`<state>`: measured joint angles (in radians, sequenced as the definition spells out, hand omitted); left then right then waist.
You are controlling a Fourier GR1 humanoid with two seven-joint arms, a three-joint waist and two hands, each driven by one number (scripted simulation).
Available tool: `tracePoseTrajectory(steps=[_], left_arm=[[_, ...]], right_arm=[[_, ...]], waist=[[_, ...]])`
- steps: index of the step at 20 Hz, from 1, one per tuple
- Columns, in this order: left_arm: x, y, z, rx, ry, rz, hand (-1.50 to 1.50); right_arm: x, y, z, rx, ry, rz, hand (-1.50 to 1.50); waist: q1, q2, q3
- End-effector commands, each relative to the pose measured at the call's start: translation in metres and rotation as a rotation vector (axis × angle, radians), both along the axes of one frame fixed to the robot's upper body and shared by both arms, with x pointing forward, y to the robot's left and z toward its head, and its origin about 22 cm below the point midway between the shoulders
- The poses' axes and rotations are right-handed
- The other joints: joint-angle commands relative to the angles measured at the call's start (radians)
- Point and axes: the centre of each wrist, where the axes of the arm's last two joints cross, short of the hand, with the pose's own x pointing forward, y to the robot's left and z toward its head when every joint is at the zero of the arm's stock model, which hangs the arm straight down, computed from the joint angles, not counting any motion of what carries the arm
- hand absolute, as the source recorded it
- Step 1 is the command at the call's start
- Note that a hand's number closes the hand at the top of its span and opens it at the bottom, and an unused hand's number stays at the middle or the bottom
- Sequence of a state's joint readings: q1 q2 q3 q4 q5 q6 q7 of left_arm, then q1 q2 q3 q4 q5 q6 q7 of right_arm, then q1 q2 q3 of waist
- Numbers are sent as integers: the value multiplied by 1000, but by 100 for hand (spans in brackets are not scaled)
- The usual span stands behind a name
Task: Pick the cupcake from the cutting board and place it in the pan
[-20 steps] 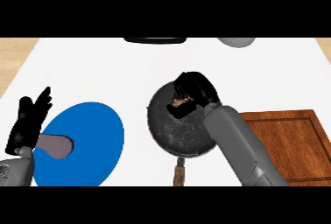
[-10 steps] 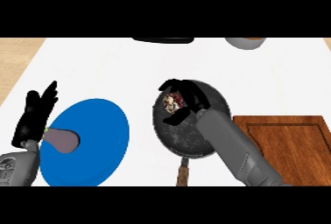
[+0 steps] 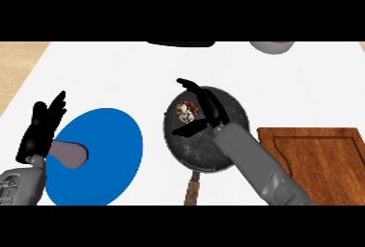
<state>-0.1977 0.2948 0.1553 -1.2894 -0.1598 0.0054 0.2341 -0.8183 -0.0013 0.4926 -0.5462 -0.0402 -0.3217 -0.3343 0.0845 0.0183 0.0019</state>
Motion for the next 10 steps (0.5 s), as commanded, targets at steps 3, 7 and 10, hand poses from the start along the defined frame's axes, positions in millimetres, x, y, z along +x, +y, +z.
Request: tracePoseTrajectory(steps=[3, 7, 10], left_arm=[[1, 4, 4, -6, -1, 17, 0], [-1, 15, 8, -10, 16, 70, 0], [-22, 27, -4, 14, 19, 70, 0]], right_arm=[[7, -4, 3, 133, -32, -116, -150], [29, -18, 20, 162, -15, -184, -150], [49, -67, 45, 170, -14, -240, -150]], waist=[[-28, -4, 0], [-64, -11, -1], [-73, -16, -2]])
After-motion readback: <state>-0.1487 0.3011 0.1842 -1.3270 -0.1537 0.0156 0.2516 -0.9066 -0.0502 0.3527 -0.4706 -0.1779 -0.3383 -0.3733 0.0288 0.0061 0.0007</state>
